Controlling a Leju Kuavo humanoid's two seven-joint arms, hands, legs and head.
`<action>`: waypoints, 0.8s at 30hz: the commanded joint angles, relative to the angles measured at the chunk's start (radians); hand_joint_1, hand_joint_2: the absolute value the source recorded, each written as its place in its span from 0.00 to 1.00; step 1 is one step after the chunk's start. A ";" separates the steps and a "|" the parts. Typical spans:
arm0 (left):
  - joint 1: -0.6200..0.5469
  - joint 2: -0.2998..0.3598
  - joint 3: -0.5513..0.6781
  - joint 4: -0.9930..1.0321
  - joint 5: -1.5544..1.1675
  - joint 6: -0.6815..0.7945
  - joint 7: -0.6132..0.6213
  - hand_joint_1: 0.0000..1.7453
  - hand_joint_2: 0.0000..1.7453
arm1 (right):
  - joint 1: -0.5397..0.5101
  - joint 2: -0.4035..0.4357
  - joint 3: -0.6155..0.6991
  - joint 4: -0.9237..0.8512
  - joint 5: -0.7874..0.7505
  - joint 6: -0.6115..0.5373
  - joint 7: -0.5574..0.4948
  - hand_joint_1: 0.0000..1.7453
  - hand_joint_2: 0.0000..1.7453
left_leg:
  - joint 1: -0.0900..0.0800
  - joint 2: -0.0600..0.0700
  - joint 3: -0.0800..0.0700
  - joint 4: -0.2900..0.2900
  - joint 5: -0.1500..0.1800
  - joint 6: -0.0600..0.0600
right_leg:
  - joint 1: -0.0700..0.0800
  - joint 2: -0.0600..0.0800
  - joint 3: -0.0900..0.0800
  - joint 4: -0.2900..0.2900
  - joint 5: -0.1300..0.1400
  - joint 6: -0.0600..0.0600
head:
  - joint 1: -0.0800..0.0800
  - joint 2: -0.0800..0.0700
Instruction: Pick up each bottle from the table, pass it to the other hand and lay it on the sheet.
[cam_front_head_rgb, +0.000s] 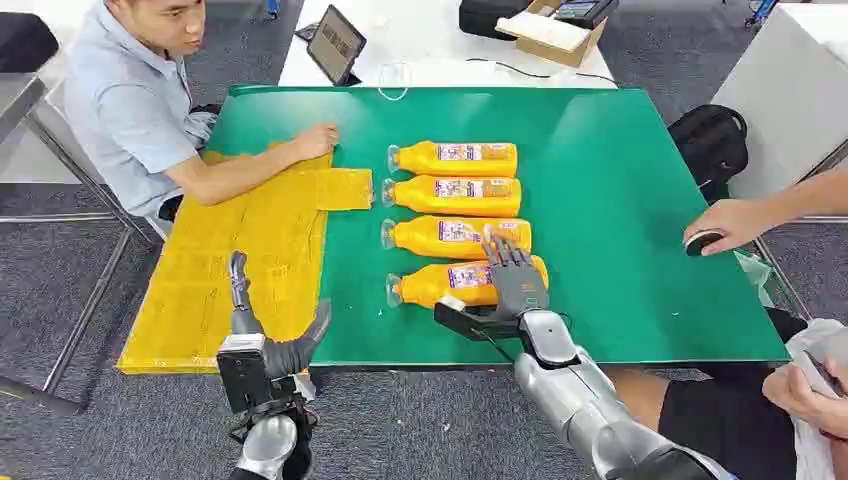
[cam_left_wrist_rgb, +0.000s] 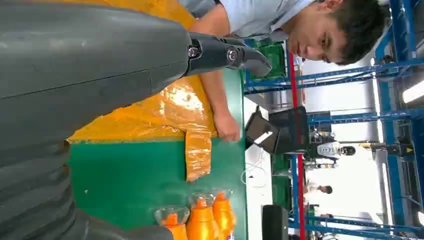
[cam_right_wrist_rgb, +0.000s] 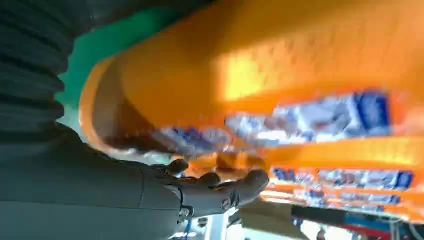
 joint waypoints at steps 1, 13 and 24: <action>-0.049 0.017 -0.021 0.071 0.007 0.002 -0.005 0.00 1.00 | -0.007 0.001 0.036 0.098 -0.022 0.034 -0.042 1.00 1.00 | 0.000 -0.001 0.003 -0.001 0.000 -0.001 | 0.001 -0.001 0.003 -0.001 -0.001 -0.001 | 0.000 0.000; -0.051 0.020 -0.018 0.067 0.009 0.004 -0.011 0.00 1.00 | -0.002 -0.002 0.057 0.087 -0.023 0.039 -0.054 1.00 1.00 | 0.001 -0.001 0.006 -0.001 -0.001 -0.001 | 0.001 -0.001 0.007 -0.001 -0.002 -0.002 | 0.000 0.000; -0.075 0.016 0.002 0.083 0.034 0.004 -0.024 0.00 1.00 | 0.049 -0.005 0.064 0.031 -0.163 0.061 -0.167 1.00 1.00 | 0.001 -0.002 0.009 -0.001 -0.001 -0.002 | 0.001 -0.001 0.009 -0.001 -0.002 -0.003 | 0.000 0.000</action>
